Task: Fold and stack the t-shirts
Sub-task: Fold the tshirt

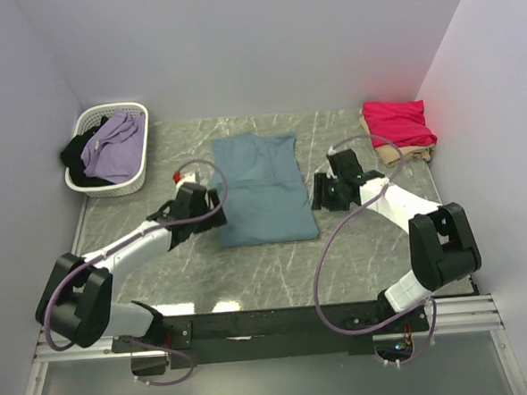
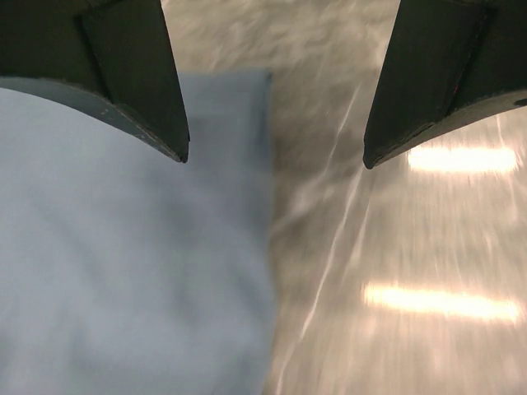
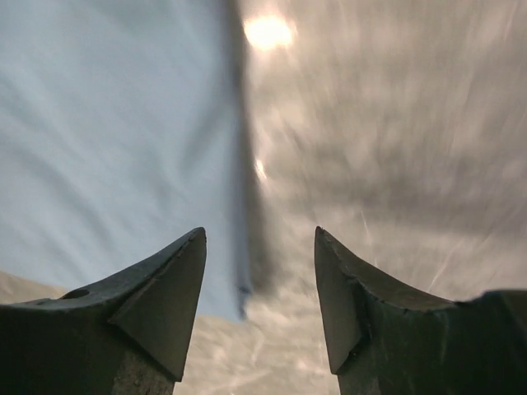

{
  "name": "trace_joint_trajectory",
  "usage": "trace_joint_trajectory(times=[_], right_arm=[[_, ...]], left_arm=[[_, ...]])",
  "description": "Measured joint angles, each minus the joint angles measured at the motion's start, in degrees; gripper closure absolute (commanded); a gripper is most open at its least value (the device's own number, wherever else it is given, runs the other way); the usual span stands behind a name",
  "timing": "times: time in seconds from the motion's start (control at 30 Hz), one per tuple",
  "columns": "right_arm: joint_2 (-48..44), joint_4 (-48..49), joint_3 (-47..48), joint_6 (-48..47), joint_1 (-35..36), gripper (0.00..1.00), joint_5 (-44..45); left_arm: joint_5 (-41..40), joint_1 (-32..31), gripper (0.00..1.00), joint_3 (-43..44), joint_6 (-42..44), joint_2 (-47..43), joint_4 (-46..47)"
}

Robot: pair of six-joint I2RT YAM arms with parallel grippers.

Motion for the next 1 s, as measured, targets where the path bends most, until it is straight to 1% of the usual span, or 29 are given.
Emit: trace_joint_trajectory(times=[0.07, 0.17, 0.27, 0.43, 0.73, 0.9, 1.0], right_arm=[[-0.92, 0.42, -4.59, 0.66, -0.83, 0.37, -1.4], [-1.62, 1.49, -8.33, 1.46, -1.49, 0.37, -3.52], [-1.64, 4.02, -10.25, 2.36, -2.08, 0.37, -6.14], [-1.7, 7.85, -12.74, 3.89, -3.76, 0.37, -10.64], [-1.99, 12.83, -16.39, 5.4, -4.42, 0.37, -16.0], [-1.99, 14.91, -17.68, 6.47, -4.55, 0.37, -19.37], [-1.97, 15.91, -18.4, 6.86, -4.55, 0.38, -21.55]], left_arm=[[1.81, -0.28, 0.08, -4.68, -1.03, -1.51, 1.25], [4.26, -0.66, 0.08, -9.4, -2.62, -2.29, 3.04], [5.77, -0.87, 0.07, -10.75, -3.43, -2.29, 5.18], [8.0, -0.94, 0.07, -12.17, -4.31, -2.1, 11.34], [12.96, -0.98, 0.08, -16.37, -6.08, -1.14, 21.81], [15.61, -0.98, 0.09, -18.08, -6.67, -1.14, 25.44], [15.93, -1.29, 0.09, -18.47, -7.28, -1.14, 26.03]])
